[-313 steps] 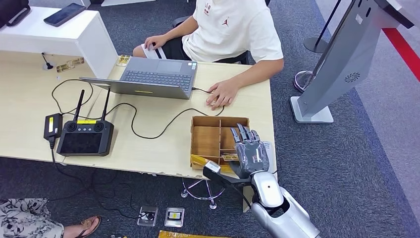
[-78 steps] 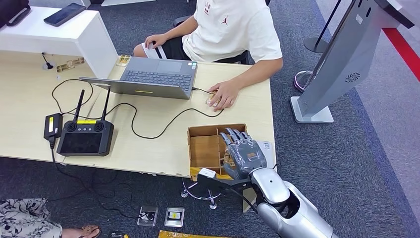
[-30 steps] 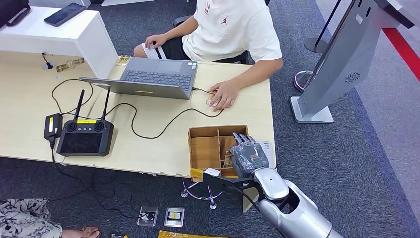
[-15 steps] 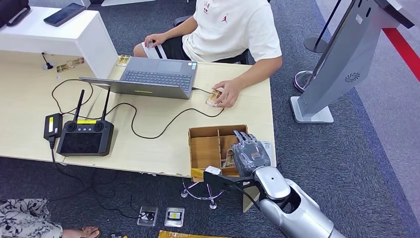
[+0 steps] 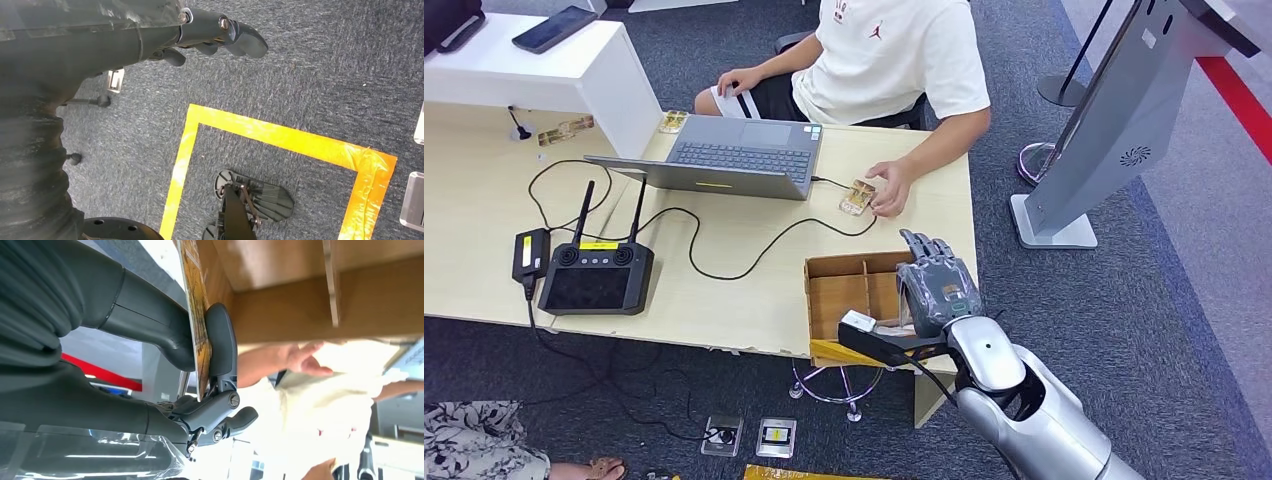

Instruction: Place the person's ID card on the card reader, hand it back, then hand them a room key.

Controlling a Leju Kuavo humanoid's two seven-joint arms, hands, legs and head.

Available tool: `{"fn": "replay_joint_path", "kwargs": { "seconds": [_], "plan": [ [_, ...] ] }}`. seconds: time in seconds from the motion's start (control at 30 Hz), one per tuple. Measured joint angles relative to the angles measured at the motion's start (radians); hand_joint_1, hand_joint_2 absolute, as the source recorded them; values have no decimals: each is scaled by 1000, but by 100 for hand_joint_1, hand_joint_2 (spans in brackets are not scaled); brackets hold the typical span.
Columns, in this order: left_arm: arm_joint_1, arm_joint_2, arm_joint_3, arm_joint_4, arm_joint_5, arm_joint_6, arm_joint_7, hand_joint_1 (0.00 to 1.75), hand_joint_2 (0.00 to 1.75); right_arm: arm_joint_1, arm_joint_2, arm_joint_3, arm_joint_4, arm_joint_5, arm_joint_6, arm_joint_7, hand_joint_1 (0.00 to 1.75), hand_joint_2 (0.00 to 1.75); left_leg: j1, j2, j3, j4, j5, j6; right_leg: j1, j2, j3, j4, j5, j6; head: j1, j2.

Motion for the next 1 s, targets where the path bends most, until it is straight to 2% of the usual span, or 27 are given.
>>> {"fn": "replay_joint_path", "kwargs": {
  "seconds": [0.23,0.37,0.5,0.6,0.7,0.83,1.0],
  "plan": [
    [1,2,0,0,9,0,0,0,175,-13,-1,-7,-9,2,-10,-25,175,175,0,0,0,0,0,0,0,0,0,0,0,0,0,0],
    [3,2,0,0,10,0,0,0,175,-14,0,-8,-9,16,-72,-40,175,175,0,0,0,0,0,0,0,0,0,0,0,0,0,0],
    [3,2,0,0,9,2,-2,0,175,-19,4,-22,-15,53,-243,-60,175,175,0,0,0,0,0,0,0,0,0,0,0,0,0,0],
    [2,2,0,0,2,5,-3,0,175,-35,20,-53,-39,51,-449,-112,175,175,0,0,0,0,0,0,0,0,0,0,0,0,0,0],
    [-4,0,0,0,-8,6,-2,0,175,-84,51,-91,-53,-36,-637,-191,175,175,0,0,0,0,0,0,0,0,0,0,0,0,0,0],
    [-21,-7,-1,0,-22,5,9,0,175,-174,104,-119,-21,-216,-753,-290,175,175,0,0,0,0,1,-1,0,0,0,1,1,0,0,0],
    [-52,-19,-16,0,-45,2,33,0,175,-338,183,-134,186,-299,-840,-346,175,175,0,-1,0,0,3,-1,0,-2,0,1,1,0,0,0]
  ]
}}
